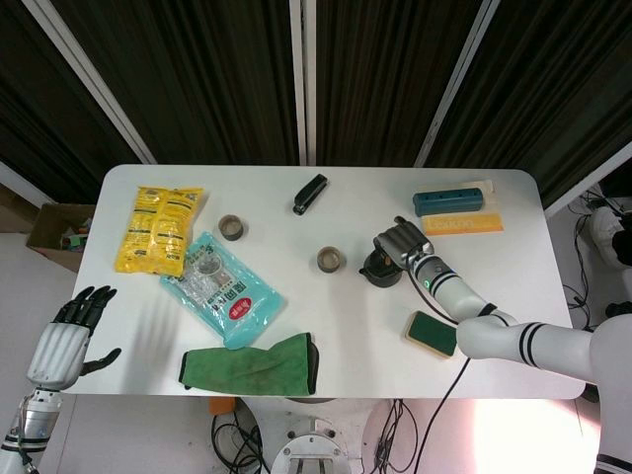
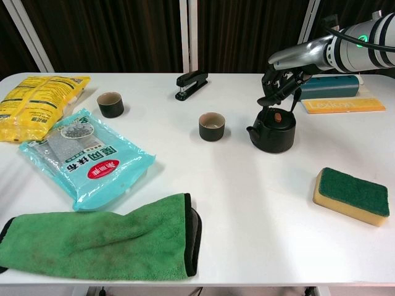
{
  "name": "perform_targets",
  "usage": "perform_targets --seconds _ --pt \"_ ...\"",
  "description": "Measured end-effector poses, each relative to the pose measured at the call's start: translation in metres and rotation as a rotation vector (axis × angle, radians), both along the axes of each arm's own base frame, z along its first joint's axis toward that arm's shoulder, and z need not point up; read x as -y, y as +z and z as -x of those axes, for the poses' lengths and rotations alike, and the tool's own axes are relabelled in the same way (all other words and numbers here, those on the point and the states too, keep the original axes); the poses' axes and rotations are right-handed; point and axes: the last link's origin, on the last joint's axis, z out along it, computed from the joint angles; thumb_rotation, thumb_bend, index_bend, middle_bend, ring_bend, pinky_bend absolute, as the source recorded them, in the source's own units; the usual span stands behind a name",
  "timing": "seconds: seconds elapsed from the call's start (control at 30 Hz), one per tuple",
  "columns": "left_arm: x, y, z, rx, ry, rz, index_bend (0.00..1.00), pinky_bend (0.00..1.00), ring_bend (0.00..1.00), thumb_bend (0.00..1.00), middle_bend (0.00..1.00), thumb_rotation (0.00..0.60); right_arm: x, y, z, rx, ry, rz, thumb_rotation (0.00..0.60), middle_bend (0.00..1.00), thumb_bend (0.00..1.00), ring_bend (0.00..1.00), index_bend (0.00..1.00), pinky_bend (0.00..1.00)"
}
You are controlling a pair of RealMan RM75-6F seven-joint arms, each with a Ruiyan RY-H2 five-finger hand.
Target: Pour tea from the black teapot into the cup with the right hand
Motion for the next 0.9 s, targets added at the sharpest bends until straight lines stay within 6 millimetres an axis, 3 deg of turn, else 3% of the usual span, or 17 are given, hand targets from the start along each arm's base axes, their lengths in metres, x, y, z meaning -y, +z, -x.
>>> perform_targets --seconds 0.4,0.9 --pt "0.001 0.002 0.002 -0.004 0.01 -0.002 0.11 0.23 0.08 0.13 0.1 0.6 0.002 -0.008 0.001 0.002 -0.01 -0.015 0.219 0.46 0.33 0.36 0.5 0.2" --pt "0.001 0.0 0.003 -0.002 0.013 0.005 0.11 0.23 0.08 0.13 0.1 0.6 0.002 -0.012 0.0 -0.011 0.002 -0.025 0.219 0.54 0.33 0.45 0.6 0.29"
